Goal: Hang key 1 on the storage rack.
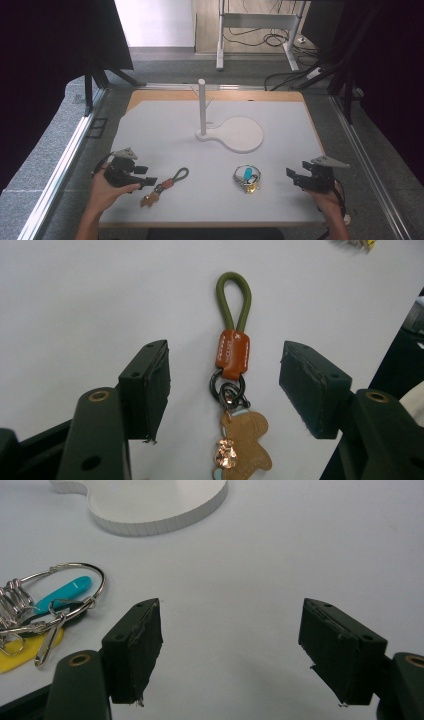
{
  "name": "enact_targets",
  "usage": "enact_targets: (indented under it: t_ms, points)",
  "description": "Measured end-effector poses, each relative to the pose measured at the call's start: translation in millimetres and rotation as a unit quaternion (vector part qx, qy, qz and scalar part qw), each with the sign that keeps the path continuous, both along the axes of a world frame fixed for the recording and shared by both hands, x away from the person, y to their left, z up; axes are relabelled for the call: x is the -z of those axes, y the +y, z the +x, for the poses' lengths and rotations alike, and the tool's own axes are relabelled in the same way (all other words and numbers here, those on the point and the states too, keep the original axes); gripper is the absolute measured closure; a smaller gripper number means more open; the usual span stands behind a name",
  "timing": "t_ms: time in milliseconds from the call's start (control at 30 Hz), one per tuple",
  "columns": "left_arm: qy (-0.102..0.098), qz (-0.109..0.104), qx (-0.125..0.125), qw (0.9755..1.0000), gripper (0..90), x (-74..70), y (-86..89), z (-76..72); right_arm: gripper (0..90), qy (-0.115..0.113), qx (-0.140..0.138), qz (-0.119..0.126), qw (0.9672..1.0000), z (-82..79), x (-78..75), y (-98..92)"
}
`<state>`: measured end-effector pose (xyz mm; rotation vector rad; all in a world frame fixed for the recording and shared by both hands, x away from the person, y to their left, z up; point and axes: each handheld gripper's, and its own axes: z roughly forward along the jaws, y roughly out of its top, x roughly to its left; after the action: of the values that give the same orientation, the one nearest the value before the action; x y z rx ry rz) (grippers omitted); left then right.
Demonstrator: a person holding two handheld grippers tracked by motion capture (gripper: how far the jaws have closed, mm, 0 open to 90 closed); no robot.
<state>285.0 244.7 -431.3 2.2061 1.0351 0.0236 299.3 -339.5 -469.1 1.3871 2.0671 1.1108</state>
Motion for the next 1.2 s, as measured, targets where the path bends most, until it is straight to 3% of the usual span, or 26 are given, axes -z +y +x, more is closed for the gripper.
enact_targets:
  t_ms: [400, 600, 733, 1200]
  points:
    - [0.002, 0.011, 0.021, 0.9997, 36.9, -17.9, -8.2, 5.6, 27.1, 0.003, -0.017, -0.008, 0.9998, -3.0, 0.6, 1.7]
    - [0.008, 0.028, 0.039, 0.9988, 36.9, -23.4, -16.5, 8.2, 27.1, 0.008, -0.017, -0.014, 0.9997, -1.6, 1.0, 1.7]
    - [0.012, 0.050, 0.051, 0.9973, 37.4, -26.6, -22.1, 8.2, 27.7, 0.010, -0.023, -0.011, 0.9996, -0.4, 1.0, 4.9]
    - [0.034, 0.077, 0.072, 0.9938, 38.8, -20.0, -34.6, 20.5, 29.3, 0.019, -0.034, -0.013, 0.9991, 0.2, 3.0, 5.8]
